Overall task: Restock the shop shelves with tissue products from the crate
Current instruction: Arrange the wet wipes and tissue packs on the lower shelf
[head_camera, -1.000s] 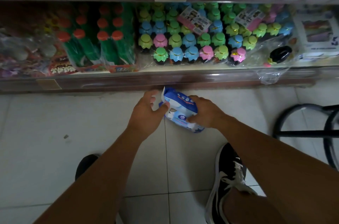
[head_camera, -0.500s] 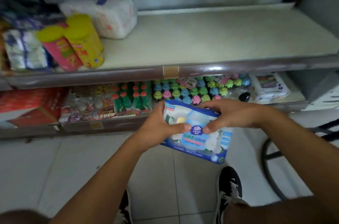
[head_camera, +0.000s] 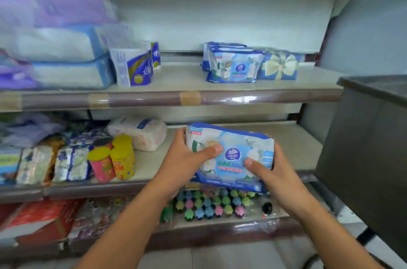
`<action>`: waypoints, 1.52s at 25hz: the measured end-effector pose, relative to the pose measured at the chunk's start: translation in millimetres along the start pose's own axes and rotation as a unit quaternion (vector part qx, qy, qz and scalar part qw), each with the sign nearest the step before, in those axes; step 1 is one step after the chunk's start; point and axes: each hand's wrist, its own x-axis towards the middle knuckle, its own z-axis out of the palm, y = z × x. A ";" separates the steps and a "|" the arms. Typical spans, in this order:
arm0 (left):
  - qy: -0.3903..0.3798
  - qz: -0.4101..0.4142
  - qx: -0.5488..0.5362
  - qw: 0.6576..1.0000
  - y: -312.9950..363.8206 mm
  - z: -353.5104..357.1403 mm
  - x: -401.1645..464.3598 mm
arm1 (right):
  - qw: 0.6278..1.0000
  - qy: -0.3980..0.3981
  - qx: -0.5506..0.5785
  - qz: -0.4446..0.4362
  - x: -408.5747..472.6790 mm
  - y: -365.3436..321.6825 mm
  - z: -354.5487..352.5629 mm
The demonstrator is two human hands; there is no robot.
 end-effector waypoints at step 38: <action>-0.024 0.052 0.272 0.961 77.5 56.7 229.9 | 0.946 -0.014 -0.313 -0.079 247.5 -90.0 -80.8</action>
